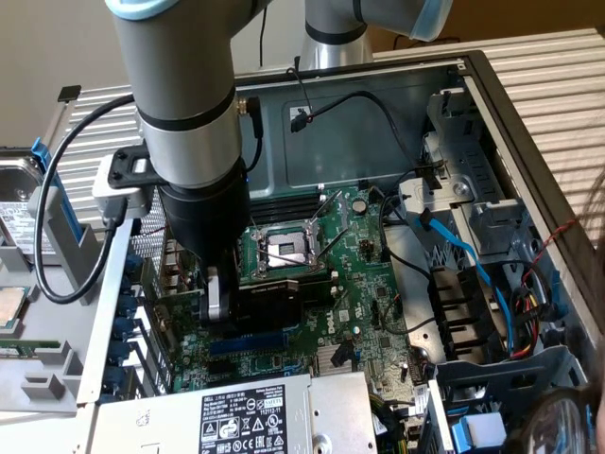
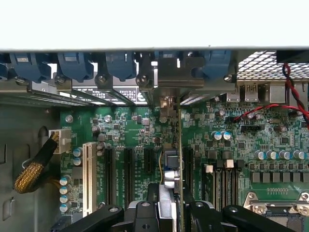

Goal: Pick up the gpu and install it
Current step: 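Insert the gpu into the slot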

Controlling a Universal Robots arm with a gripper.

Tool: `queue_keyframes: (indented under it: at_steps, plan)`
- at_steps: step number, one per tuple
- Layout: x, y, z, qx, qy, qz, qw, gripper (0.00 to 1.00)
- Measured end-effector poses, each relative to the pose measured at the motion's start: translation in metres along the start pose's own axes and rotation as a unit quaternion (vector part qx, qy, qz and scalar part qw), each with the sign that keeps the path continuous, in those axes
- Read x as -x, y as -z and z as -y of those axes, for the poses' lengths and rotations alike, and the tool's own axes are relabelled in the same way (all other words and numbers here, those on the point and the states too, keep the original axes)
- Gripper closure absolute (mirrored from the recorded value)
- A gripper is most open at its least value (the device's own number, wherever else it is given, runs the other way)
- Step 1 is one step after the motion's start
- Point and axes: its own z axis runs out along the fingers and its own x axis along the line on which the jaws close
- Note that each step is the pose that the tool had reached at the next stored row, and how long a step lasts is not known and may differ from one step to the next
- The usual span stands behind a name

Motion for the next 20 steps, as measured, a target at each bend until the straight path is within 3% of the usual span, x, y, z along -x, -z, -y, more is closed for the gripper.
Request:
queue_keyframes:
  at_steps: [6,20]
  plan:
    - [-0.0013,-0.0003,0.0039,0.0,0.0,0.0,1.0,0.71]
    - [-0.0015,-0.0008,0.003,0.0,-0.002,0.0,1.0,0.71]
